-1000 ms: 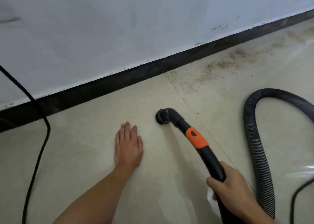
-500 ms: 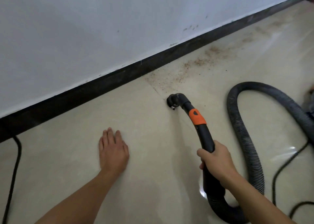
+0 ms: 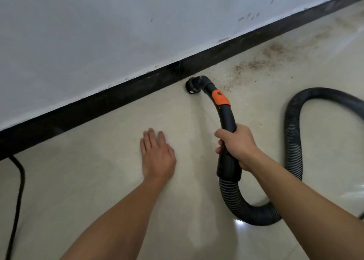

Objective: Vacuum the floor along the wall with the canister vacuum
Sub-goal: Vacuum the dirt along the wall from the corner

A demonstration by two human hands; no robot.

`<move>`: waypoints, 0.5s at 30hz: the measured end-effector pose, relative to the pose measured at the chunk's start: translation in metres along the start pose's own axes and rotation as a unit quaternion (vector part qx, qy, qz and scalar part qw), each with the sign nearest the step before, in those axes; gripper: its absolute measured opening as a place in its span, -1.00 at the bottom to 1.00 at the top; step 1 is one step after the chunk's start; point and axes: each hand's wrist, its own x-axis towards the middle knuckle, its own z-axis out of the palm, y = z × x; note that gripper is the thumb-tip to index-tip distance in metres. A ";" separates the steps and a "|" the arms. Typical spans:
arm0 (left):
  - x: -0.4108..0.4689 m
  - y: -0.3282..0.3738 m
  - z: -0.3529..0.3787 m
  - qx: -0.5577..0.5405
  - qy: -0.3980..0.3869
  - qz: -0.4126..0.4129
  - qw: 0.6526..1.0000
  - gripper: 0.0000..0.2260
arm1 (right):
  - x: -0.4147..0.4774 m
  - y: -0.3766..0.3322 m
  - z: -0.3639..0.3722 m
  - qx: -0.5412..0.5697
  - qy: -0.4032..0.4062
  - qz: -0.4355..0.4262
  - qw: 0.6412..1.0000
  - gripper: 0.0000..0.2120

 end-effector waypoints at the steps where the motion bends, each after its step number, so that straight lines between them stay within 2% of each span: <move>1: 0.001 0.000 0.002 0.003 0.005 0.000 1.000 -0.52 | 0.007 -0.003 0.005 -0.001 -0.003 -0.002 1.000 -0.82; 4: 0.002 -0.001 0.005 0.010 0.009 -0.001 1.000 -0.53 | 0.019 -0.008 0.021 -0.019 0.006 -0.013 1.000 -0.82; 7: 0.003 -0.001 0.005 0.015 0.003 -0.005 1.000 -0.52 | 0.020 -0.002 0.027 -0.084 0.006 -0.035 0.996 -0.81; 12: 0.004 -0.002 0.003 0.011 -0.005 -0.007 1.000 -0.52 | 0.020 -0.011 -0.002 -0.143 -0.023 -0.058 0.988 -0.80; 15: 0.002 -0.003 0.002 0.019 -0.009 -0.006 1.000 -0.51 | 0.005 -0.007 -0.020 -0.268 0.015 -0.085 0.960 -0.82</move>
